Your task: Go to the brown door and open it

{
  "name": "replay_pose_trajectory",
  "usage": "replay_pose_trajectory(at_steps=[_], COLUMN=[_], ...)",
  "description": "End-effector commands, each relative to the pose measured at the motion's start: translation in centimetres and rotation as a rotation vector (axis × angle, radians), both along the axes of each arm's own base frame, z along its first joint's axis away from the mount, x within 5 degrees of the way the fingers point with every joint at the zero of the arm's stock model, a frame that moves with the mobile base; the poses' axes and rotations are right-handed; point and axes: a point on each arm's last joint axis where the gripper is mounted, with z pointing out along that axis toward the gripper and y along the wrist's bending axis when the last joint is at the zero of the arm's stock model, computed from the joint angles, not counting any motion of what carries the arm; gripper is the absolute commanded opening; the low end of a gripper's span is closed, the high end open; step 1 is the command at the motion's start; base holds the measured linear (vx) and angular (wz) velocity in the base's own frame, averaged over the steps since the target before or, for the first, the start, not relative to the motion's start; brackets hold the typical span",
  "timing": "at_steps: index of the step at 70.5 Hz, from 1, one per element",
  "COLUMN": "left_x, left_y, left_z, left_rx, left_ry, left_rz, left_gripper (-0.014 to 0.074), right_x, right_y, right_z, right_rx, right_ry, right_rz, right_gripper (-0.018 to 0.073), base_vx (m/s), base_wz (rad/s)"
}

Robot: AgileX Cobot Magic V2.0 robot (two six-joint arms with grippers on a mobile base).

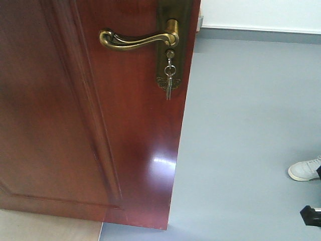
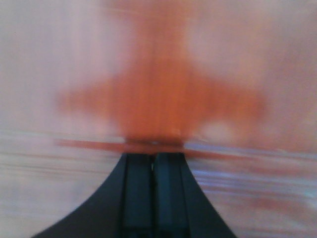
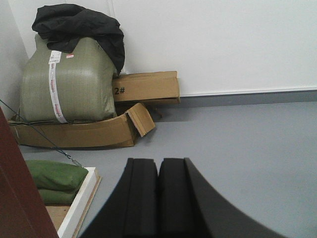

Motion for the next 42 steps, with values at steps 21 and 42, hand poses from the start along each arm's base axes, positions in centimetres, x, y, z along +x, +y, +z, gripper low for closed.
replay_pose_trajectory(at_steps=[21, 42], left_x=[-4.7, -12.9], left_y=[0.4, 1.3], left_z=[-1.9, -10.9], left_rx=[0.008, 0.002], left_ry=[-0.127, -0.193], left_rz=[0.013, 0.027], left_gripper=[0.0011, 0.0011], right_x=[0.0, 0.0], right_y=[-0.1, -0.1], right_z=[0.7, 0.7], right_rx=[-0.013, -0.013], right_ry=[-0.086, -0.086], right_rz=[-0.008, -0.008], right_gripper=[0.0, 0.0], base_vx=[0.0, 0.0], base_wz=[0.0, 0.0])
